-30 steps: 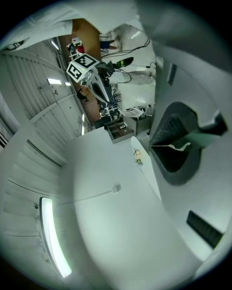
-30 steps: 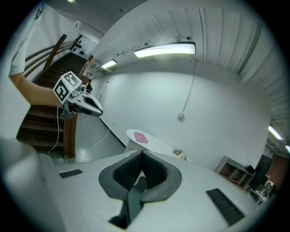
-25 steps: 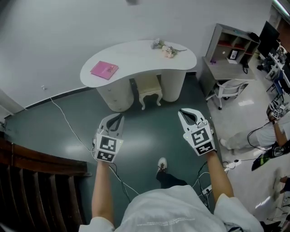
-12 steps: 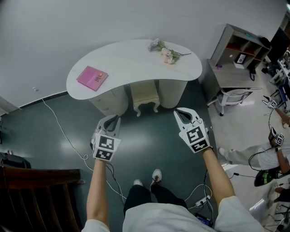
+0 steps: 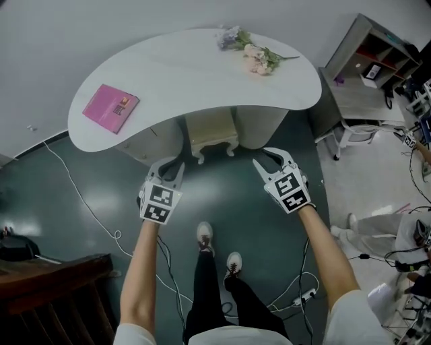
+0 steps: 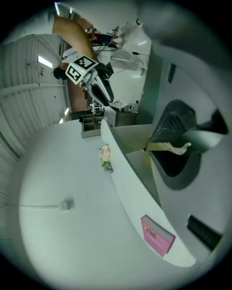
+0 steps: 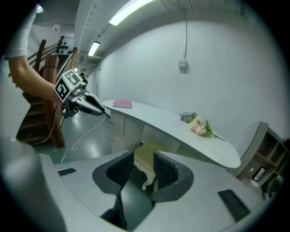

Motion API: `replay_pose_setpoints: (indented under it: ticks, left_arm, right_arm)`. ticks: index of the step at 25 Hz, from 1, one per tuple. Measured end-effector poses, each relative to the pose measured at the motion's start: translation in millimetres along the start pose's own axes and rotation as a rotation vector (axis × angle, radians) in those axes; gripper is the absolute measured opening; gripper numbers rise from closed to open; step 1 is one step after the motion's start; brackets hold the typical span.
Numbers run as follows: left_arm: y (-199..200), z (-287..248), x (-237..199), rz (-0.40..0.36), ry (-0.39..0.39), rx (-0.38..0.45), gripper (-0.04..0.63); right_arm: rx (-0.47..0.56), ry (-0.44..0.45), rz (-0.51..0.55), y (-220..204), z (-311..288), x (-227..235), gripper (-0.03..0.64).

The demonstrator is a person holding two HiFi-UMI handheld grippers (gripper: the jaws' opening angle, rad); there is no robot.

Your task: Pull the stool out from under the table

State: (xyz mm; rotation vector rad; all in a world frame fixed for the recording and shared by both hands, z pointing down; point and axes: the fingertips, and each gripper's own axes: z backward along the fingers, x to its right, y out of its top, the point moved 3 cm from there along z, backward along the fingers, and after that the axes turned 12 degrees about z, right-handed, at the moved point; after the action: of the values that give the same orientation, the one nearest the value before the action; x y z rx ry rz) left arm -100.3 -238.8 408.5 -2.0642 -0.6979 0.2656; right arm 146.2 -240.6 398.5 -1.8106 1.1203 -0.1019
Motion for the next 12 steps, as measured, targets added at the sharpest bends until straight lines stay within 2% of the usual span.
replay_pose_setpoints:
  ticks: [3,8,12]
  left_arm:
    - [-36,-54,-12,0.017,-0.049,-0.067,0.139]
    - [-83,-134,-34,0.031,-0.096,-0.101,0.190]
    - [-116,-191,-50,0.041,-0.129,-0.102,0.230]
  right_arm:
    - [-0.051,0.038,-0.012,-31,-53,0,0.157]
    - [-0.112,0.106,0.009,-77,-146,4,0.220]
    - [-0.154,0.124,0.004,-118,-206,8,0.260]
